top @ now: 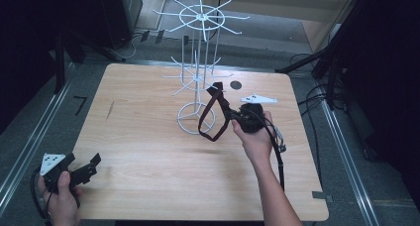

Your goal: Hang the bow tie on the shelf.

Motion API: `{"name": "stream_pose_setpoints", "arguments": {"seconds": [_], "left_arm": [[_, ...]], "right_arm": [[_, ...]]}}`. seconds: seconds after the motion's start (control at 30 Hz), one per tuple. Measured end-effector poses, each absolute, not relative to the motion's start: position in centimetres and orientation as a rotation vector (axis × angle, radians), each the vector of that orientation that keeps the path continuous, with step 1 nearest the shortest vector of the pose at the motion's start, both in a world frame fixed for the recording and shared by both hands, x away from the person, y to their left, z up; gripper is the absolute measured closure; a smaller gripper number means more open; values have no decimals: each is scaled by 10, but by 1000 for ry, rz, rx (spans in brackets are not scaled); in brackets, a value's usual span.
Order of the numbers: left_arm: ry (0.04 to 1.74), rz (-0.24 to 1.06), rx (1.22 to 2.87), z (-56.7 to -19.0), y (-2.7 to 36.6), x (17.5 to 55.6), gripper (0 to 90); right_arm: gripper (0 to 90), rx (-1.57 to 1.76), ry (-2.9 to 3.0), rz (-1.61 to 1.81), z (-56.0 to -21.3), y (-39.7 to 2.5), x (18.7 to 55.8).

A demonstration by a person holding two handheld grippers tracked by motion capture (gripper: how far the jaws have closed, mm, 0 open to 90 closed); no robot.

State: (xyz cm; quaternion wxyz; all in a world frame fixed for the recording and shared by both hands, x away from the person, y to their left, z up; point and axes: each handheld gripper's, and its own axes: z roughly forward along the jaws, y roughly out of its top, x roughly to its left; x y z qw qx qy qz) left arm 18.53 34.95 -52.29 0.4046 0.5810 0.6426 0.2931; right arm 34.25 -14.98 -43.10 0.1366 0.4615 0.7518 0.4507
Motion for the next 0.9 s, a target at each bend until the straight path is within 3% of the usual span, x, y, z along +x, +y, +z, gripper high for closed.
{"name": "stream_pose_setpoints", "arguments": {"seconds": [0.9], "left_arm": [[1631,724,1458,-523,351,186,93]], "right_arm": [[861,1517,2242,1274,-495,-127,360]]}}
